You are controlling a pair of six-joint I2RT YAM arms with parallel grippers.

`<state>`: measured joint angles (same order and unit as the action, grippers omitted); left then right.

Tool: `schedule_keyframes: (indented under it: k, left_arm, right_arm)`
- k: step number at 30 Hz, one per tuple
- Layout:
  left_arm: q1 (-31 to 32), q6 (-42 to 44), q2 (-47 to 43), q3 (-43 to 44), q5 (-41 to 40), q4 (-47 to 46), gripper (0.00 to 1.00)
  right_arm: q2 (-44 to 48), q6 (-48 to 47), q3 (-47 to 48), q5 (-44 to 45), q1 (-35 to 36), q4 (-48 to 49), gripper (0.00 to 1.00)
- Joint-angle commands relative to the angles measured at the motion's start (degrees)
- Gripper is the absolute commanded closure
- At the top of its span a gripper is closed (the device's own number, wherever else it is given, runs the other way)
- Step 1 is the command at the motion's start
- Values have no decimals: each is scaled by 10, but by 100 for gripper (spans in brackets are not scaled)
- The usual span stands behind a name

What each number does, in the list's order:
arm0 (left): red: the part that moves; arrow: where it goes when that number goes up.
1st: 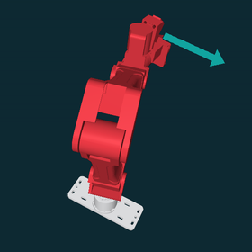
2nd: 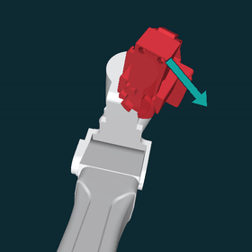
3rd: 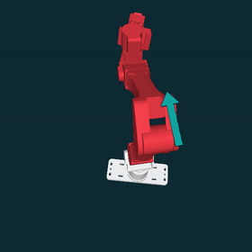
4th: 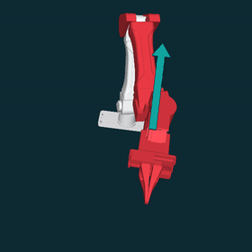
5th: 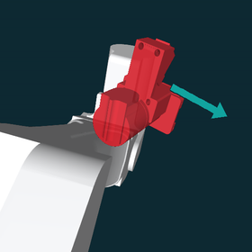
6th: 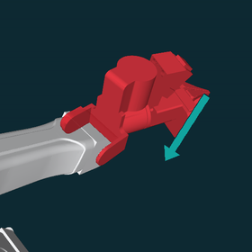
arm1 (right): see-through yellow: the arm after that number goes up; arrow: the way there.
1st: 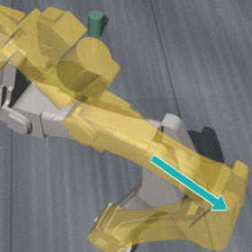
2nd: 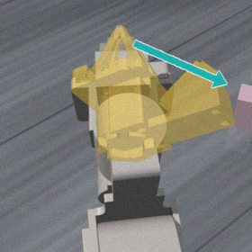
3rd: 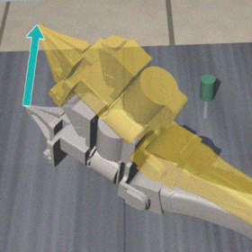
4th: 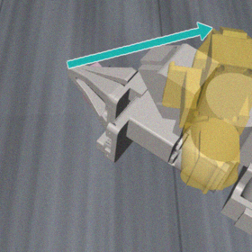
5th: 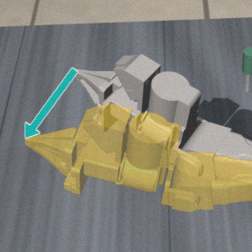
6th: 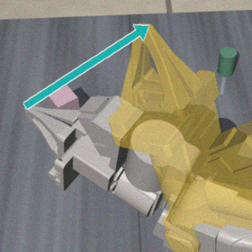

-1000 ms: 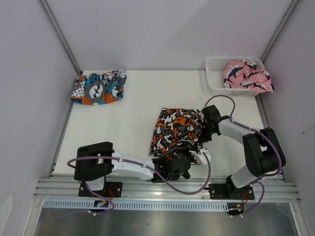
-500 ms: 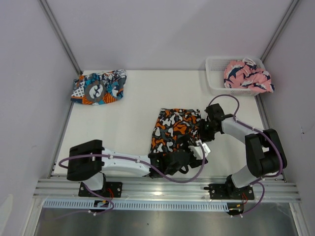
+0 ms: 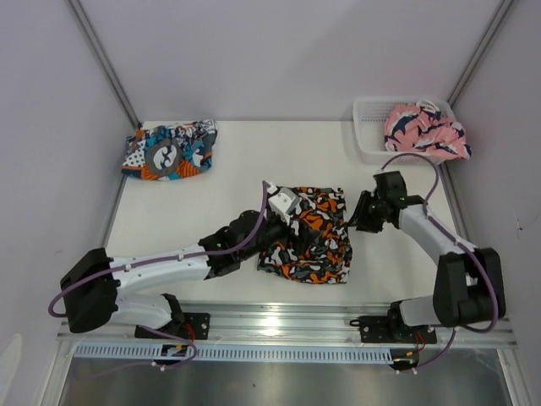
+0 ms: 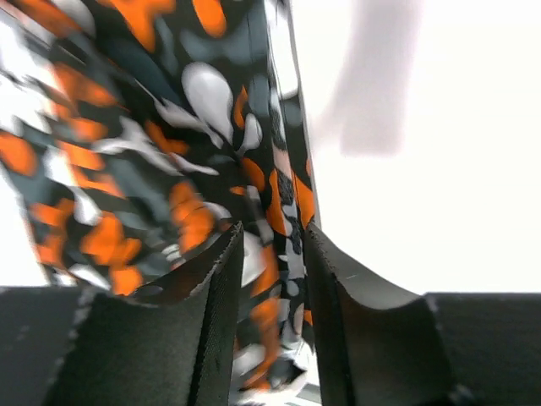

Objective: Fold and stack the shorts
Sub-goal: Fold the shorts, then neatly place the folded shorts to the corner

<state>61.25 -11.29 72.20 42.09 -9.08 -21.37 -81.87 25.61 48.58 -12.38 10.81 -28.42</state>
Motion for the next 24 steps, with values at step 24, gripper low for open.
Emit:
schedule_keyframes:
  k: [24]
  left_arm:
    - [-168, -166, 23, -29, 42, 155, 1]
  right_arm:
    - [65, 25, -118, -113, 32, 133, 62]
